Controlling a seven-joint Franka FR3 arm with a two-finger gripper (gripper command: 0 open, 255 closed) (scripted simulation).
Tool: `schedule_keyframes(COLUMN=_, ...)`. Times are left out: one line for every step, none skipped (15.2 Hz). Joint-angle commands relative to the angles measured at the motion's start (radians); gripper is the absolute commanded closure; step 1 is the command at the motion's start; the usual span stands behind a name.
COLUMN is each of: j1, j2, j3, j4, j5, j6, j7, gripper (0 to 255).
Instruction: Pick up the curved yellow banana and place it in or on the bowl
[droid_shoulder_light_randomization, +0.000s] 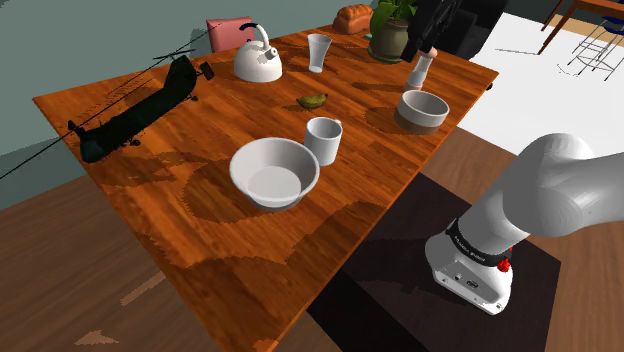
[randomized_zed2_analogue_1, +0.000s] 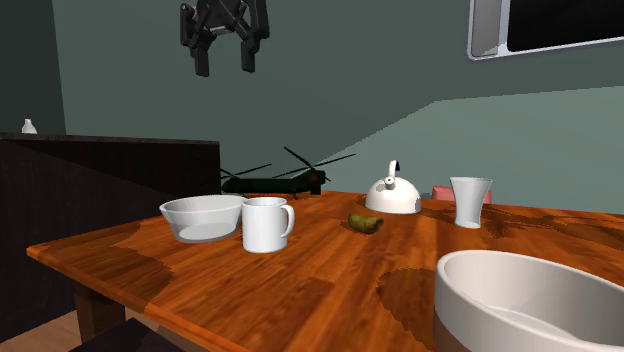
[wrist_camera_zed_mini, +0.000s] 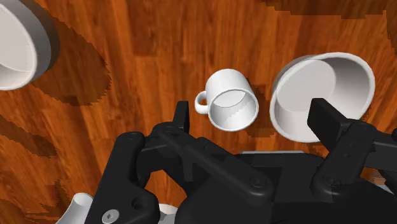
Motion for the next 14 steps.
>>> schedule_keyframes(j1=0.0, j2=0.0, j3=0.0, j4=0.0, j5=0.0, j6=0.0, j7=0.0, gripper=0)
schedule_keyframes(j1=0.003, j2=0.02, j3=-0.016, j4=-0.01, j5=-0.012, j6=0.026, j7=-0.037, gripper=0)
schedule_keyframes(j1=0.005, j2=0.042, j3=-0.032, j4=-0.018, j5=-0.024, j6=0.052, j7=-0.073, gripper=0)
schedule_keyframes(j1=0.008, j2=0.065, j3=-0.048, j4=-0.024, j5=-0.035, j6=0.078, j7=-0.109, gripper=0)
schedule_keyframes(j1=0.011, j2=0.09, j3=-0.064, j4=-0.028, j5=-0.045, j6=0.105, j7=-0.145, gripper=0)
schedule_keyframes(j1=0.014, j2=0.117, j3=-0.079, j4=-0.031, j5=-0.055, j6=0.131, j7=-0.18, gripper=0)
schedule_keyframes(j1=0.017, j2=0.145, j3=-0.095, j4=-0.032, j5=-0.064, j6=0.157, j7=-0.215, gripper=0)
schedule_keyframes(j1=0.021, j2=0.175, j3=-0.11, j4=-0.032, j5=-0.073, j6=0.183, j7=-0.25, gripper=0)
schedule_keyframes(j1=0.024, j2=0.206, j3=-0.124, j4=-0.029, j5=-0.08, j6=0.209, j7=-0.285, gripper=0)
schedule_keyframes(j1=0.027, j2=0.238, j3=-0.138, j4=-0.025, j5=-0.087, j6=0.235, j7=-0.32, gripper=0)
schedule_keyframes(j1=0.031, j2=0.271, j3=-0.152, j4=-0.02, j5=-0.093, j6=0.26, j7=-0.354, gripper=0)
schedule_keyframes(j1=0.035, j2=0.305, j3=-0.165, j4=-0.012, j5=-0.097, j6=0.284, j7=-0.389, gripper=0)
schedule_keyframes(j1=0.039, j2=0.341, j3=-0.178, j4=-0.004, j5=-0.101, j6=0.308, j7=-0.423, gripper=0)
schedule_keyframes(j1=0.043, j2=0.377, j3=-0.191, j4=0.007, j5=-0.103, j6=0.331, j7=-0.457, gripper=0)
